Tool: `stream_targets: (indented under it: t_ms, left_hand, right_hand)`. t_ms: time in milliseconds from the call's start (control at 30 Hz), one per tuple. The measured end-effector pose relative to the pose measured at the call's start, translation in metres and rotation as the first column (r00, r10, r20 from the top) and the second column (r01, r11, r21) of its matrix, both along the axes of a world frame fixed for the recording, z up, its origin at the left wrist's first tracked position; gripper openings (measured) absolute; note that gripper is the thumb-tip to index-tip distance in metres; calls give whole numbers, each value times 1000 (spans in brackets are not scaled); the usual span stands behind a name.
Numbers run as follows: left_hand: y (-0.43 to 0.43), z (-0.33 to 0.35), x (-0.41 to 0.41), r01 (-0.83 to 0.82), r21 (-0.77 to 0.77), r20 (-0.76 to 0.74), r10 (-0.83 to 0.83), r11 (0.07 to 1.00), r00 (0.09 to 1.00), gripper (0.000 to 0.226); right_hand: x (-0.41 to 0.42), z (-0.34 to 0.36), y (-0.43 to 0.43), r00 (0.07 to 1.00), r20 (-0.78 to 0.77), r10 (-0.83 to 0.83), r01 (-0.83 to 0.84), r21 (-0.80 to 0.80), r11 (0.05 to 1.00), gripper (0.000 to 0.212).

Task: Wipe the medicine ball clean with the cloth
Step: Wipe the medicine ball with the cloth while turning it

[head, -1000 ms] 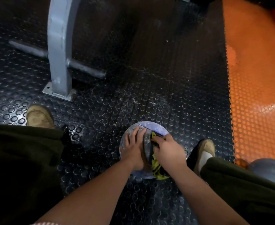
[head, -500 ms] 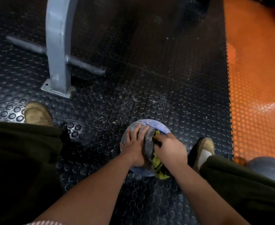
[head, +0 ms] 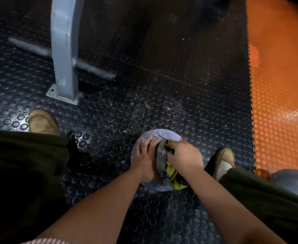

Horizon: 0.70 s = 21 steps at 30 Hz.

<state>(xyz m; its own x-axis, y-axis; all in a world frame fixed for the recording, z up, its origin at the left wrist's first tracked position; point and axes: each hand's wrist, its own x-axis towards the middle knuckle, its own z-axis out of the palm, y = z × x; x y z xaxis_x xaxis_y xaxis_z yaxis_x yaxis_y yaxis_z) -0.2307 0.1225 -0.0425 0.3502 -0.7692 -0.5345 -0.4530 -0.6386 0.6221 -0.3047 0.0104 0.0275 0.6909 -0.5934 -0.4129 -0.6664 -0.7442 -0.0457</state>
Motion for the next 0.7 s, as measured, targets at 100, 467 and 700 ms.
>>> stream_targets:
  t_ms: [100,467,700]
  left_hand:
    - [-1,2,-4,22,21,48,-23,1000,999,116]
    - [1,-11,-1,17,-3,72,-17,1000,997,133]
    - [-1,4,-5,39,42,69,-42,998,997,118]
  right_hand:
    - [-15,4,3,1000,-23,-19,19,2,1000,29]
    - [8,4,0,998,-58,12,-10,26,1000,32]
    - [-2,7,1,997,-76,3,-4,-8,1000,27]
